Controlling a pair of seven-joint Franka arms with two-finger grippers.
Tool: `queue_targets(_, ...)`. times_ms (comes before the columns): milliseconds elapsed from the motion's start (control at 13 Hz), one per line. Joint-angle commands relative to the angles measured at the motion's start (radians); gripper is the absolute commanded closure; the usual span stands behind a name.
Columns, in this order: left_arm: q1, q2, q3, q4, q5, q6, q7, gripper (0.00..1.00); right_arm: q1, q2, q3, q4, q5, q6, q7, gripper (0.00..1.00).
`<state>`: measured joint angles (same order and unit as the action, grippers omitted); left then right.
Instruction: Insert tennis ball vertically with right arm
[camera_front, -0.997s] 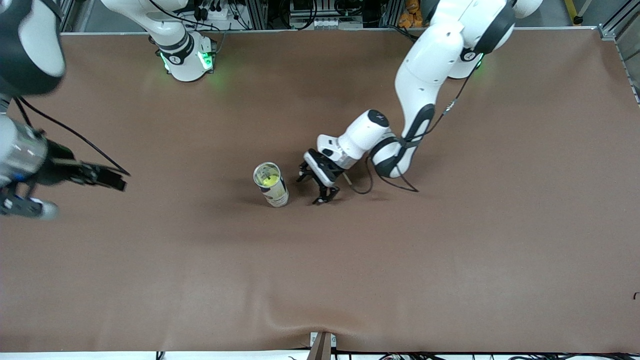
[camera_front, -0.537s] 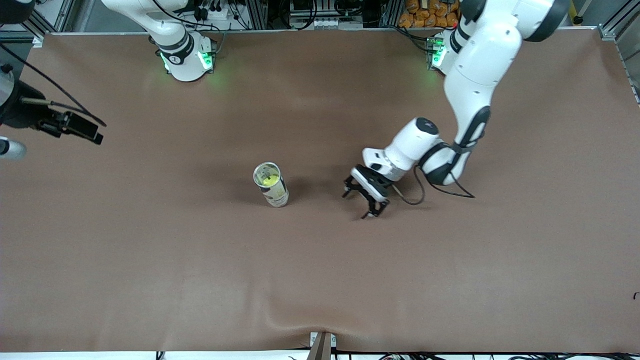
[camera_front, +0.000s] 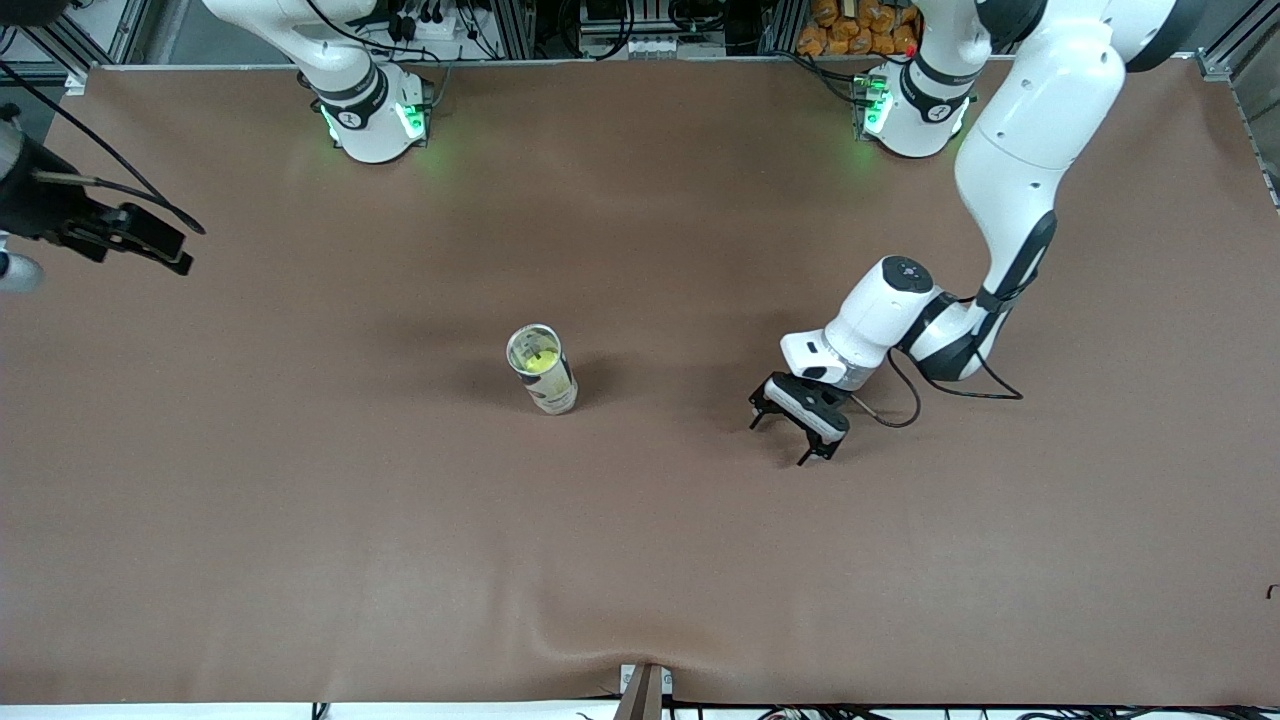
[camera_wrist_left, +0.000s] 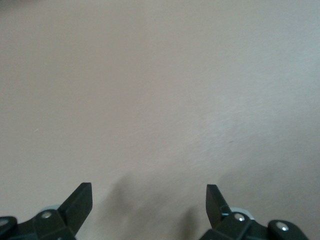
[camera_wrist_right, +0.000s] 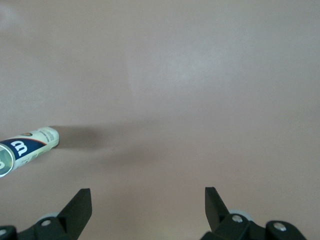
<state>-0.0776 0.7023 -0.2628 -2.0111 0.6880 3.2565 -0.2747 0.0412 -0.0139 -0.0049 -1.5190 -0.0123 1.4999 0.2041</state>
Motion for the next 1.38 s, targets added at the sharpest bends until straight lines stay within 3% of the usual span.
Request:
queue_targets(0,0.097,-0.05,-0.084,-0.023,0.015,-0.108,-0.015,0.0,-0.018,0.019,0.013,0.082,-0.028,-0.041,-0.022,0.0)
queue_targets(384,0.157,-0.095,-0.162,-0.015,-0.002,-0.256,-0.017,0.0,-0.047,0.012,0.008,0.071,-0.003,-0.075,-0.029,0.0)
queue_targets(767,0.41,-0.099,-0.377,0.0,-0.002,-0.44,-0.015,0.0,-0.047,0.012,0.008,0.071,-0.003,-0.072,-0.029,0.0)
queue_targets(1074,0.596,-0.107,-0.57,0.058,-0.033,-0.691,-0.014,0.0,-0.047,0.012,0.008,0.071,-0.002,-0.072,-0.028,0.0)
queue_targets(1304,0.677,-0.107,-0.667,0.116,-0.073,-0.843,-0.012,0.0,-0.05,0.012,0.008,0.071,-0.002,-0.073,-0.026,0.0)
